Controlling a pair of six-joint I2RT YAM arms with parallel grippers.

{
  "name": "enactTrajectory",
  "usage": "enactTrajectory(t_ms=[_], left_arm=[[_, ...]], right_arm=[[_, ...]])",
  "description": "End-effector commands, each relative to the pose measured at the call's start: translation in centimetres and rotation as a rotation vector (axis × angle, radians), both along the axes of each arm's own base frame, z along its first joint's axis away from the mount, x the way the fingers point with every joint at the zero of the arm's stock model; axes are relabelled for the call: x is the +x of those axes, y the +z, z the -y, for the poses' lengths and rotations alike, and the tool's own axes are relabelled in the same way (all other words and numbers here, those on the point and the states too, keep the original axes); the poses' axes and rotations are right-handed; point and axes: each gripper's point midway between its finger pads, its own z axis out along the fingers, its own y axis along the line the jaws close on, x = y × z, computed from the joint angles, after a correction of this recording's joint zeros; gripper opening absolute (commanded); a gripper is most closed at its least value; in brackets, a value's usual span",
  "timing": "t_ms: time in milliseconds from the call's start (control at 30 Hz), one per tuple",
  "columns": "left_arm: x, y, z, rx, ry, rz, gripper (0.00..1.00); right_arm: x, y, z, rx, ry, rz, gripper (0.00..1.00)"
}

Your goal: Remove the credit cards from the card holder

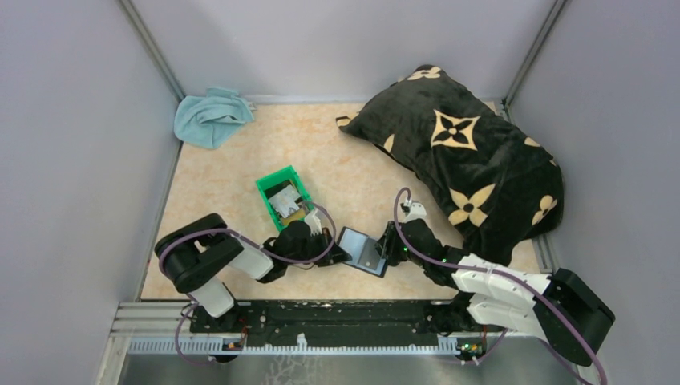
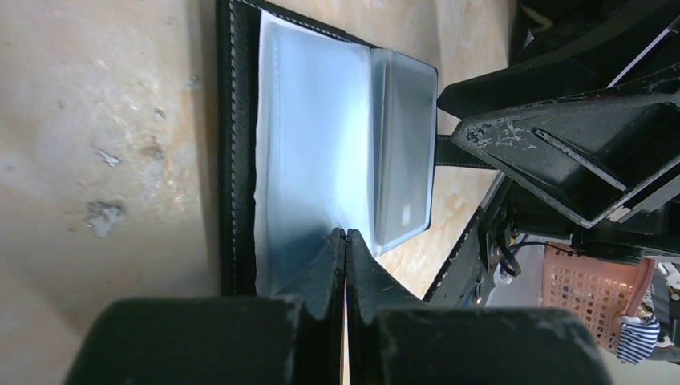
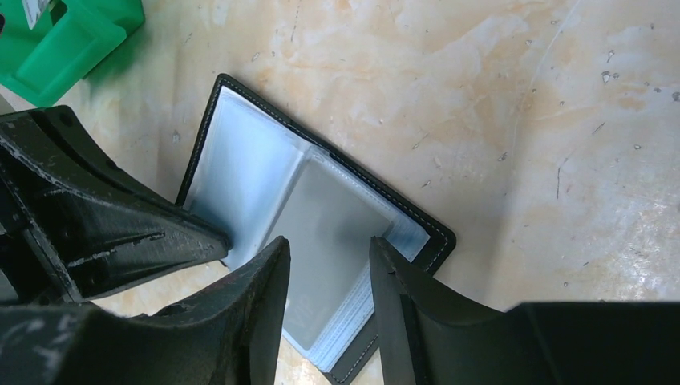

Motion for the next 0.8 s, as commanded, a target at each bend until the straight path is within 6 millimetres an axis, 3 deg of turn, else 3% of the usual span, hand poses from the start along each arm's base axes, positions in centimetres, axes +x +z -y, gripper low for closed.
enactTrajectory(t_ms=[0,367,767], left_arm=[[-1.2,-2.2,-0.6,0.065,0.025,-0.051,0.0],[-1.3,-2.3,-0.3,0.056,0.02,-0.05,0.0],[-1.3,-2.2,-0.1,0.05,0.012,-0.048,0.0]], right_arm=[[0.1,0.3,-0.1,0.014,0.007,0.019,0.42],[-0.9,-0.7,0.6,0.015,0.007,-0.009,0.42],[-1.2,-0.8,-1.0,0.071,0.056,-0.027,0.42]])
